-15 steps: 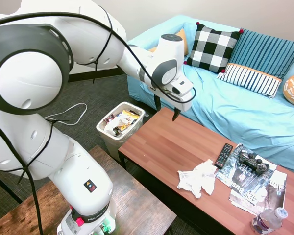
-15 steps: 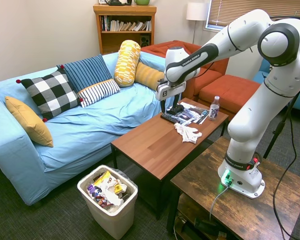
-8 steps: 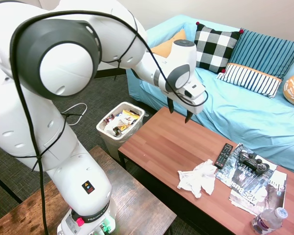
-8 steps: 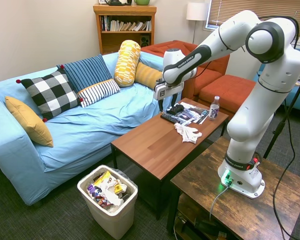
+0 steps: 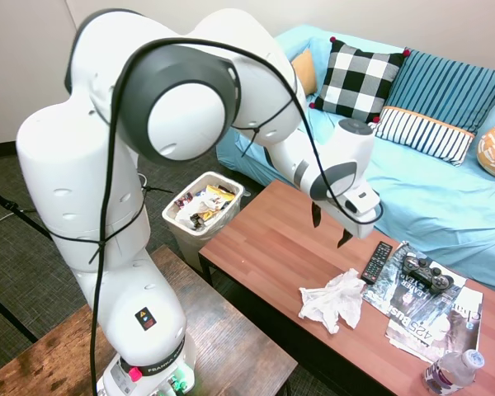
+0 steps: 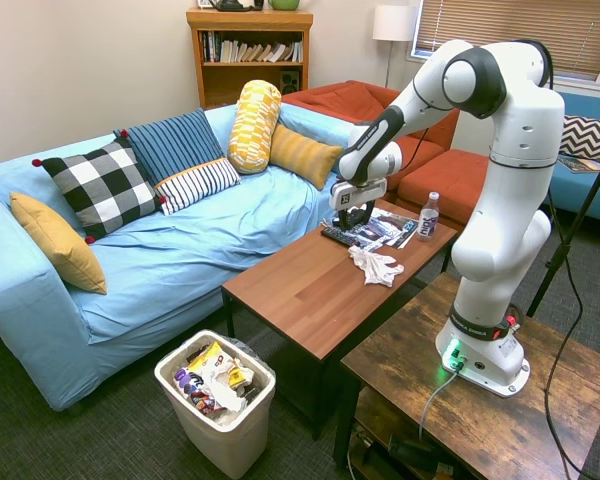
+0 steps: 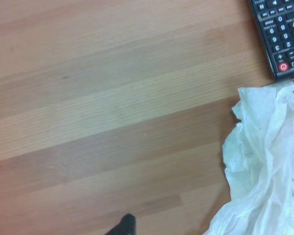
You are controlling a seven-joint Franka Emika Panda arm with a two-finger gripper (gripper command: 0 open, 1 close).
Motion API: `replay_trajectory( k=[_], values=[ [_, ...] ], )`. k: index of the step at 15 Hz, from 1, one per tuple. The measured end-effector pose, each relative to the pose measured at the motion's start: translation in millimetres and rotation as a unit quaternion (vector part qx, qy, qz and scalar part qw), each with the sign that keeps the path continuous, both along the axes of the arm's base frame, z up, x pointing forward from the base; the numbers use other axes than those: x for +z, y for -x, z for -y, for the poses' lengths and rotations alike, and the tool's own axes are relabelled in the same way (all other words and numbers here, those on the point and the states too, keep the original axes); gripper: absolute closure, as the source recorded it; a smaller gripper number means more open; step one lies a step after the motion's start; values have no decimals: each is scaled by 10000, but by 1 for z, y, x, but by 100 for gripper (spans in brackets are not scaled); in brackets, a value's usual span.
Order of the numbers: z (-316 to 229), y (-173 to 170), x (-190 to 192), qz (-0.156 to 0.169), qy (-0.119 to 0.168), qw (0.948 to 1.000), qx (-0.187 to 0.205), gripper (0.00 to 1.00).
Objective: Throw the tissue in the trash bin
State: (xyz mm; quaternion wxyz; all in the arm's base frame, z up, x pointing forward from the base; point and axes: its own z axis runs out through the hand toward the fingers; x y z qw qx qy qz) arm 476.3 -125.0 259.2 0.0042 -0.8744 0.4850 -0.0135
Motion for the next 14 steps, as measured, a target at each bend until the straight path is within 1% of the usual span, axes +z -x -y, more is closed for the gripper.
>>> replay_trajectory(
  k=[2, 6, 11, 14],
  values=[
    [13, 2, -23, -47, -143, 9999, -13, 0],
    [46, 0, -51, -141, -219, 9995, -183, 0],
    [69, -7, -92, -314, -408, 9982, -295, 0],
    [77, -11, -109, -402, -499, 9974, -339, 0]
  ],
)
